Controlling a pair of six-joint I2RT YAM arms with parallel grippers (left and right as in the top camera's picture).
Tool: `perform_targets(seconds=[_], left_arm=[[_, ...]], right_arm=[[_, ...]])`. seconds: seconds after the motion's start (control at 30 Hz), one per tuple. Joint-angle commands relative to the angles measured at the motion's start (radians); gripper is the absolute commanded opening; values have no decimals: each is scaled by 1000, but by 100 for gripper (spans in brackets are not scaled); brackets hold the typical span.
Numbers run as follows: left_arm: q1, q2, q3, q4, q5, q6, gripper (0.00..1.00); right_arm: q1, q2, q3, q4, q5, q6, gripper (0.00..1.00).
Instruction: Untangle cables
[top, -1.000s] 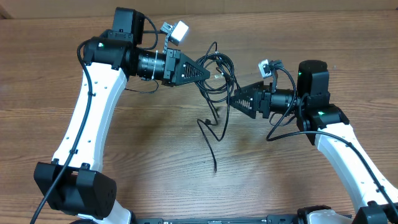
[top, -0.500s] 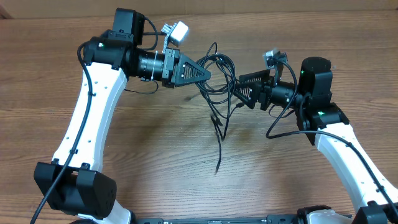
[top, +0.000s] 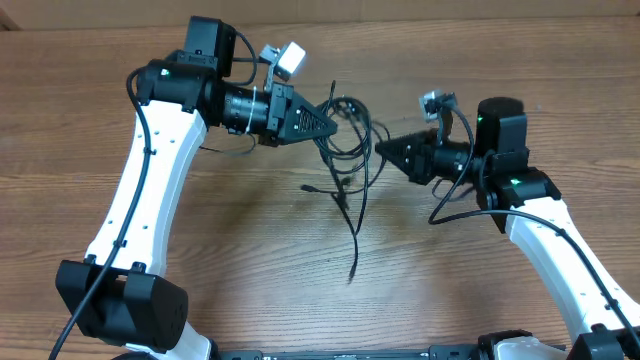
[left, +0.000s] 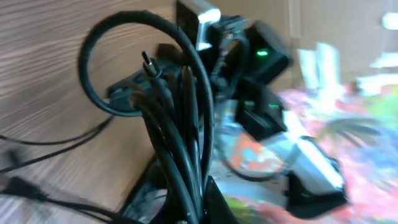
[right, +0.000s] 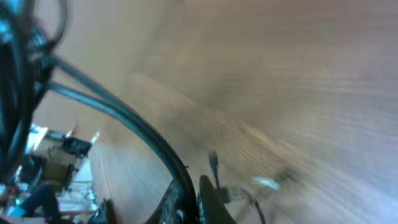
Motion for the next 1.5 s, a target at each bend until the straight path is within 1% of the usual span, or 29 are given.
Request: perform_targets(seconds=[0.0, 0.13, 0.23, 0.37, 0.43, 0.47, 0.5, 0.53, 0.57, 0.63, 0.7, 0.77, 0.83, 0.87, 1.0, 1.1, 1.3, 1.37, 1.47], left_arm=[[3, -17, 21, -31, -159, 31, 4], [4, -17, 21, -81, -247, 67, 4], [5, -17, 21, -105, -327, 67, 4], [5, -17, 21, -120, -409, 73, 4], [5, -17, 21, -122, -441, 74, 4], [5, -17, 21, -122, -445, 78, 4], [5, -17, 21, -124, -443, 90, 4], [4, -17, 21, -130, -427, 124, 4], [3, -17, 21, -138, -415, 153, 4], [-2, -17, 21, -153, -410, 208, 4], [-8, -17, 21, -167, -410, 267, 4], [-15, -17, 21, -175, -413, 311, 4], [-29, -17, 21, -182, -430, 342, 4], [-36, -17, 21, -185, -447, 354, 4], [-85, -17, 21, -196, -529, 373, 4], [-137, -17, 21, -196, -540, 402, 4], [-218, -17, 21, -195, -537, 473, 4], [-226, -17, 21, -193, -533, 489, 4], [-224, -17, 21, -189, -486, 526, 4]], right_arm=[[-4, -14, 9, -130, 302, 2, 4], [-4, -14, 9, -298, 602, 21, 4], [-4, -14, 9, -369, 735, 55, 4], [-4, -14, 9, -405, 807, 89, 4], [-4, -14, 9, -411, 827, 129, 4], [-4, -14, 9, -407, 820, 140, 7], [-4, -14, 9, -397, 792, 138, 16], [-4, -14, 9, -380, 723, 120, 31], [-4, -14, 9, -367, 662, 91, 38], [-4, -14, 9, -337, 510, 9, 47], [-4, -14, 9, -304, 353, -50, 52], [-4, -14, 9, -271, 215, -86, 56], [-4, -14, 9, -229, 101, -88, 61], [-4, -14, 9, -209, 51, -88, 63], [-4, -14, 9, -113, -143, -107, 62], [-3, -14, 9, -46, -227, -106, 62], [-3, -14, 9, -36, -229, -114, 61], [-3, -14, 9, -53, -229, -140, 61], [-3, -14, 9, -87, -221, -163, 61]])
